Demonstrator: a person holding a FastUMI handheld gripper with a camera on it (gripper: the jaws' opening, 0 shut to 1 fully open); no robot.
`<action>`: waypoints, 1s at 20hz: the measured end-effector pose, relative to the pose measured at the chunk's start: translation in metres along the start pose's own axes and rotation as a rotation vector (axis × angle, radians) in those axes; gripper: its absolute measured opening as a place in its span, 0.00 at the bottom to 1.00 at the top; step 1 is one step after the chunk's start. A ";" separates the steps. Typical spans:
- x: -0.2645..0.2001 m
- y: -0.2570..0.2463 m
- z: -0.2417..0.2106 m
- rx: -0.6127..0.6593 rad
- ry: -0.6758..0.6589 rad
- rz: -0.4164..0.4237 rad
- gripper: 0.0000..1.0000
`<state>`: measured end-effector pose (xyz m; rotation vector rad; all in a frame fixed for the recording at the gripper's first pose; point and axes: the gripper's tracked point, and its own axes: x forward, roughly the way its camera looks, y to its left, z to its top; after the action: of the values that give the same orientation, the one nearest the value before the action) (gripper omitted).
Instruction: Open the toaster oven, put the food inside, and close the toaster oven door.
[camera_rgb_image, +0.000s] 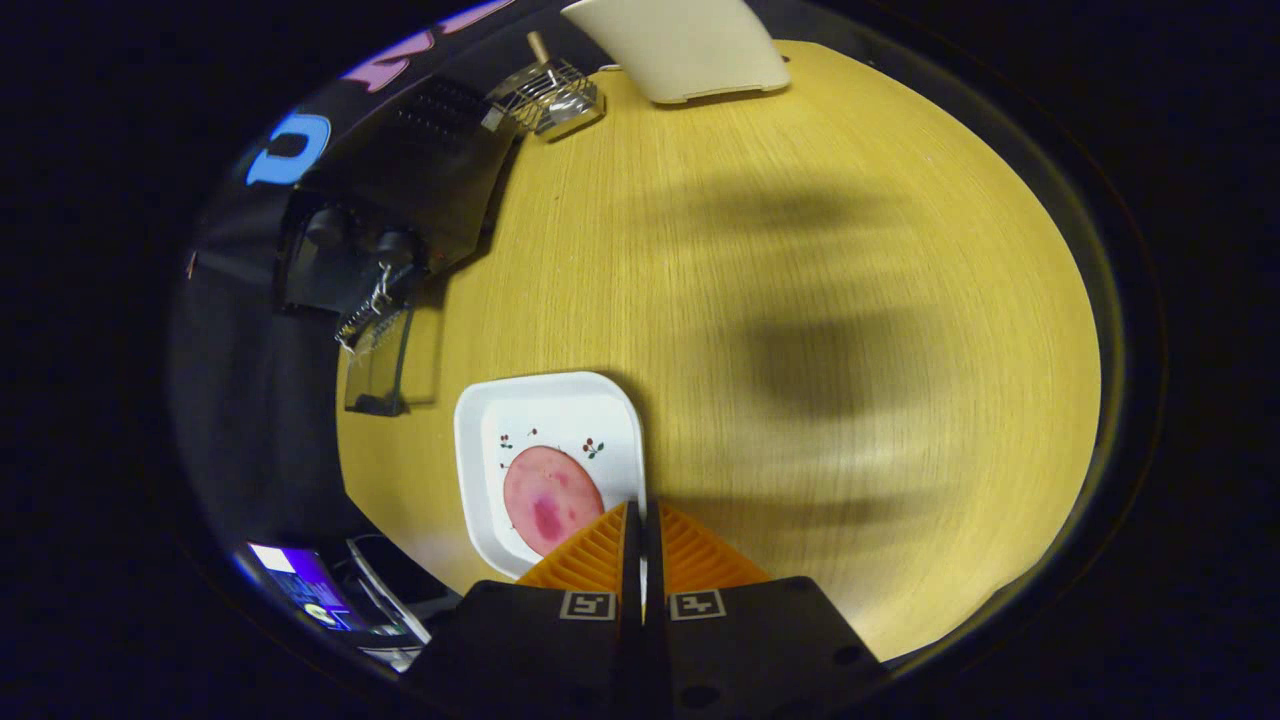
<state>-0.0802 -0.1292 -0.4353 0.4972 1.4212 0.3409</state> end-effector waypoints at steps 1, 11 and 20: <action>-0.002 0.001 0.001 0.033 -0.017 0.026 0.05; -0.028 0.055 -0.011 0.250 -0.133 0.178 0.05; -0.028 0.149 -0.029 0.389 -0.222 0.208 0.05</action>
<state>-0.1025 -0.0123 -0.3362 0.9750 1.2230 0.1668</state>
